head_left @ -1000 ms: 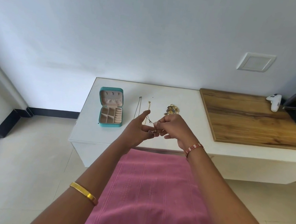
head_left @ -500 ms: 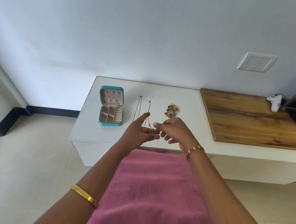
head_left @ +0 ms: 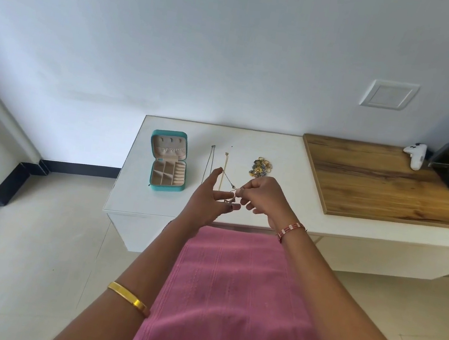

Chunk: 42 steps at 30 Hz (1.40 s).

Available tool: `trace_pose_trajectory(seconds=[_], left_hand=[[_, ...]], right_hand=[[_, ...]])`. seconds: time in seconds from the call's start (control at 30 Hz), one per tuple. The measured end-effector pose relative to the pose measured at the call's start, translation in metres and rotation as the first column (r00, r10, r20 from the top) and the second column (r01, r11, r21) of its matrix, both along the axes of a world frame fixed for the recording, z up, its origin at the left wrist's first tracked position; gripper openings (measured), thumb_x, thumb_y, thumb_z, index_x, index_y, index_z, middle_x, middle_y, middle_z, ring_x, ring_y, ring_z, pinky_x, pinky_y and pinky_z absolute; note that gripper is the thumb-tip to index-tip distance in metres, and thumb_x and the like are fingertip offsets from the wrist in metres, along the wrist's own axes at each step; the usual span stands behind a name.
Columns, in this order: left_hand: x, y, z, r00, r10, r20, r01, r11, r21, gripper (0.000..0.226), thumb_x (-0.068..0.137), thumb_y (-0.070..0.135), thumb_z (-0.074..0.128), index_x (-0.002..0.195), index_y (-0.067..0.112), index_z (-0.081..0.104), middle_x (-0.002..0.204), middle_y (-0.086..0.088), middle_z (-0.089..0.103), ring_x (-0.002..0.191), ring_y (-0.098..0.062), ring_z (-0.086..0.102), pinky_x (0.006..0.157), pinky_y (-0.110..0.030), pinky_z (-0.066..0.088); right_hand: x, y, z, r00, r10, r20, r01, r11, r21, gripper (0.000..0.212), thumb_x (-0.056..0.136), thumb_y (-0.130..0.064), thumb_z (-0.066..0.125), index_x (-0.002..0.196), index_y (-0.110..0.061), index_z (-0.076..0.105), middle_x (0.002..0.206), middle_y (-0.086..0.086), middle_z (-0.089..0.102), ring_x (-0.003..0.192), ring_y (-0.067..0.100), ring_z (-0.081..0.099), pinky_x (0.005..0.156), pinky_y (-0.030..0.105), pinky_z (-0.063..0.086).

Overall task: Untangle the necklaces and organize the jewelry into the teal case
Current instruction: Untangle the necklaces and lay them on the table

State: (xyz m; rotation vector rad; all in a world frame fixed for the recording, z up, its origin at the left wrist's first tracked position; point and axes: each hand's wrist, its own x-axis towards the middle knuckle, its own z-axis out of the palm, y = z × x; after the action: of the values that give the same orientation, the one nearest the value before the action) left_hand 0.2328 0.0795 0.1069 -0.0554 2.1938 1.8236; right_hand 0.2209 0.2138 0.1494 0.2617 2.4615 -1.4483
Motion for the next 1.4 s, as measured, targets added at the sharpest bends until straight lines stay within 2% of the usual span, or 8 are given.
trace_pose_trajectory(seconds=[0.07,0.2,0.3,0.47,0.6,1.0,1.27,1.4], left_hand=[[0.000,0.001,0.000,1.000,0.003,0.001,-0.003,1.000,-0.011,0.083,0.082,0.007,0.067,0.146,0.028,0.018,0.117,-0.006,0.066,0.101,-0.012,0.064,0.067,-0.011,0.041],[0.000,0.004,0.004,0.998,0.063,-0.015,-0.064,0.997,-0.053,0.066,0.078,0.011,0.073,0.131,0.022,0.037,0.092,0.006,0.063,0.082,-0.004,0.059,0.064,-0.014,0.043],[0.000,0.003,0.004,0.989,0.144,0.035,-0.142,0.988,-0.055,0.054,0.072,0.011,0.078,0.115,0.017,0.045,0.081,0.001,0.057,0.073,-0.010,0.055,0.069,-0.024,0.046],[0.004,0.001,0.006,0.979,0.129,0.155,-0.149,0.981,0.124,0.024,0.081,-0.002,0.062,0.101,0.010,0.053,0.080,-0.008,0.062,0.081,-0.024,0.064,0.087,-0.038,0.050],[0.007,0.004,0.006,0.976,0.113,0.187,-0.161,0.951,0.265,0.007,0.089,0.003,0.056,0.093,0.007,0.058,0.079,-0.009,0.064,0.071,-0.017,0.067,0.082,-0.033,0.054],[0.004,0.004,0.003,0.973,0.187,0.135,-0.208,0.964,0.164,0.010,0.089,0.016,0.059,0.086,0.008,0.065,0.074,-0.006,0.065,0.070,-0.013,0.064,0.075,-0.026,0.054],[0.003,0.003,0.004,0.970,0.164,0.179,-0.201,0.956,0.214,0.013,0.094,0.014,0.052,0.090,0.005,0.060,0.078,-0.008,0.065,0.075,-0.020,0.065,0.079,-0.032,0.053],[0.002,0.006,0.006,0.957,0.141,0.254,-0.225,0.914,0.337,0.017,0.095,0.003,0.041,0.086,0.008,0.054,0.078,-0.010,0.061,0.073,-0.021,0.063,0.079,-0.034,0.051]], right_hand=[[0.000,0.000,-0.001,1.000,-0.022,0.007,0.022,0.999,-0.035,0.020,0.083,-0.008,0.059,0.064,-0.011,0.058,0.061,0.005,0.057,0.053,0.014,0.048,0.051,0.022,0.034],[-0.001,-0.001,-0.003,0.997,-0.067,0.041,0.072,0.989,-0.133,0.017,0.083,-0.010,0.062,0.066,-0.011,0.059,0.062,0.005,0.058,0.053,0.015,0.049,0.053,0.024,0.038],[0.000,-0.001,-0.005,0.998,-0.058,0.037,0.062,0.987,-0.148,0.018,0.084,-0.014,0.065,0.067,-0.012,0.059,0.062,0.004,0.057,0.052,0.014,0.049,0.052,0.023,0.039],[0.001,-0.002,-0.005,0.998,-0.050,0.028,0.054,0.984,-0.171,0.018,0.084,-0.016,0.066,0.067,-0.012,0.059,0.060,0.003,0.056,0.053,0.014,0.050,0.054,0.025,0.040],[0.002,-0.006,-0.004,0.999,-0.033,0.035,0.039,0.981,-0.188,0.021,0.087,-0.016,0.061,0.067,-0.013,0.057,0.058,0.002,0.053,0.051,0.013,0.049,0.055,0.024,0.041],[0.000,-0.006,-0.006,0.990,-0.136,0.036,0.141,0.958,-0.249,0.017,0.087,-0.010,0.056,0.070,-0.012,0.057,0.058,0.003,0.052,0.050,0.013,0.047,0.053,0.024,0.041],[0.000,-0.009,-0.014,0.958,-0.206,0.200,0.275,0.856,-0.437,0.016,0.085,-0.008,0.055,0.070,-0.009,0.059,0.053,0.001,0.052,0.047,0.013,0.047,0.052,0.024,0.042],[0.001,-0.010,-0.019,0.935,-0.223,0.274,0.338,0.790,-0.511,0.017,0.084,-0.008,0.054,0.067,-0.009,0.059,0.050,0.000,0.051,0.041,0.011,0.045,0.049,0.022,0.041]])
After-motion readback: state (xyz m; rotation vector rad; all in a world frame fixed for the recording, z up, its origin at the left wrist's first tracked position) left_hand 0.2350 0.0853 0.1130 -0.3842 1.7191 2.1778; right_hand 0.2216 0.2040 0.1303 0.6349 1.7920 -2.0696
